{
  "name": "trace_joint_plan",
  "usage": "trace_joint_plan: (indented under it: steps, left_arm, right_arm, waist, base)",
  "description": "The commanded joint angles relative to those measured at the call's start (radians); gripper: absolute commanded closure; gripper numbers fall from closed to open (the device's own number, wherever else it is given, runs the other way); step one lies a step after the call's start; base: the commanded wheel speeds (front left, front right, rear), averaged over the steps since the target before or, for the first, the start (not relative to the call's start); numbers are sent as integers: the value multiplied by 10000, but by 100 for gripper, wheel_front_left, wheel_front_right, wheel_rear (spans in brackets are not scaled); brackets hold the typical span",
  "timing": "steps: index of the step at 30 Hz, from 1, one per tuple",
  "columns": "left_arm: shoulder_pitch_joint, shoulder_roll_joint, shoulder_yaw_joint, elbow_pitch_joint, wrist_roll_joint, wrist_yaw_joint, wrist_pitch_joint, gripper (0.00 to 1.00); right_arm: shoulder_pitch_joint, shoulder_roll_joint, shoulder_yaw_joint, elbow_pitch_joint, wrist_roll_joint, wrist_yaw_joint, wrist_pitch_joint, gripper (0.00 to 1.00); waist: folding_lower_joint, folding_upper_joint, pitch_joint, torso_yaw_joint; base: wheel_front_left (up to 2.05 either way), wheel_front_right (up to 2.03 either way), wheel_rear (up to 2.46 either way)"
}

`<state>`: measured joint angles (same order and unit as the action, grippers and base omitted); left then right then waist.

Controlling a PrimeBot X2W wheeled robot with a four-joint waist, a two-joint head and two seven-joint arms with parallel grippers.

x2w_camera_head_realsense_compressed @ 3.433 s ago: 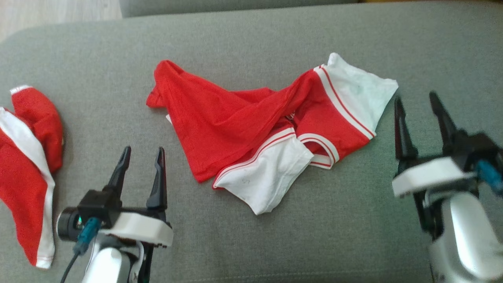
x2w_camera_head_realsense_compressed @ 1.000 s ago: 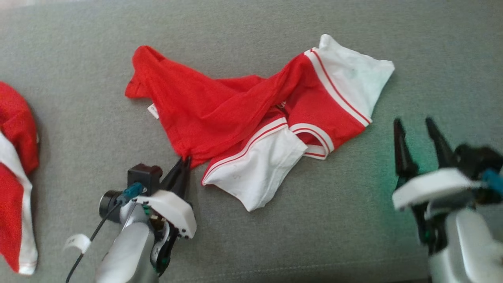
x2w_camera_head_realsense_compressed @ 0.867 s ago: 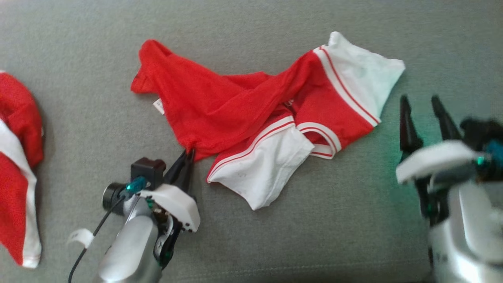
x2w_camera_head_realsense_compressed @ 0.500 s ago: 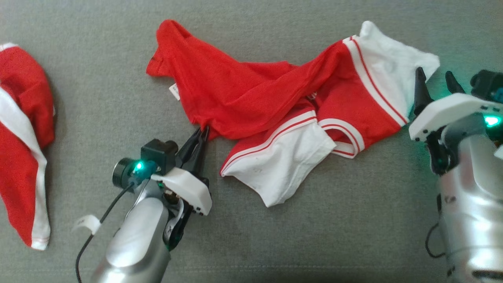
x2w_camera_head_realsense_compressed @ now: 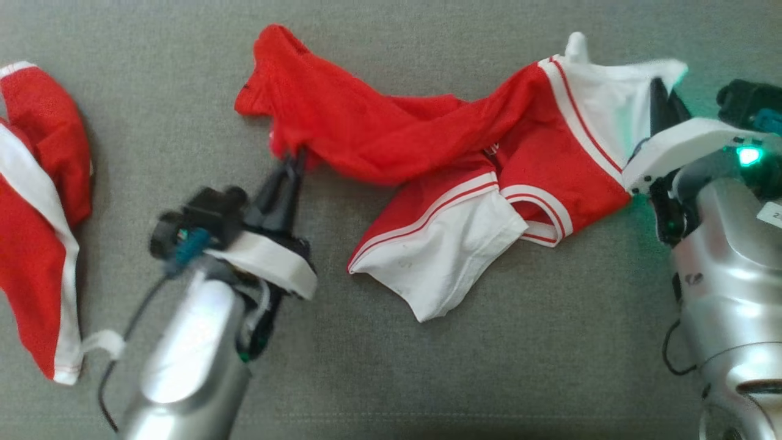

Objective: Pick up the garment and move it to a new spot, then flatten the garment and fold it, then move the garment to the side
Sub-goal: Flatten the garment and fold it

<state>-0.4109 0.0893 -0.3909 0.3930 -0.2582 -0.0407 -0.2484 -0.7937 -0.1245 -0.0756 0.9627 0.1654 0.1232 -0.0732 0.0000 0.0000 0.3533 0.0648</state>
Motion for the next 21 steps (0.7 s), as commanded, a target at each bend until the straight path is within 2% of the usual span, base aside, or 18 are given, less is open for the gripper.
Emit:
trace_joint_plan:
  steps: [1, 5, 11, 16, 17, 21]
  left_arm:
    - [-51, 345, 575, -781, 23, 123, -125, 100]
    - [180, 743, 1177, -2172, 145, 352, -130, 100]
    - [228, 1389, 1888, -3811, 270, 570, -129, 100]
    - [-133, 1772, 2407, -5133, 229, 832, 299, 100]
    - [-133, 1772, 2407, -5133, 229, 832, 299, 100]
    - [-602, 1986, 2670, -6053, 96, 916, 900, 100]
  right_arm:
    - [-86, -97, 514, -611, 286, 75, -441, 100]
    - [314, -528, 1094, -1717, 940, 75, -1163, 100]
    - [1009, -964, 1386, -4276, 1309, 75, -1161, 100]
    - [1568, -1206, 1049, -7254, 1183, 75, -174, 100]
    - [1568, -1206, 1049, -7254, 1183, 75, -174, 100]
    - [1869, -1215, 515, -9508, 985, 75, 1025, 100]
  waist:
    - [0, 0, -197, -62]
    - [0, 0, -627, -249]
    - [0, 0, -1380, -594]
    - [0, 0, -2010, -781]
    - [0, 0, -2010, -781]
    - [0, 0, -2381, -870]
  base:
    - [0, 0, 0]
    - [0, 0, 0]
    - [0, 0, 0]
    - [0, 0, 0]
    - [0, 0, 0]
    - [0, 0, 0]
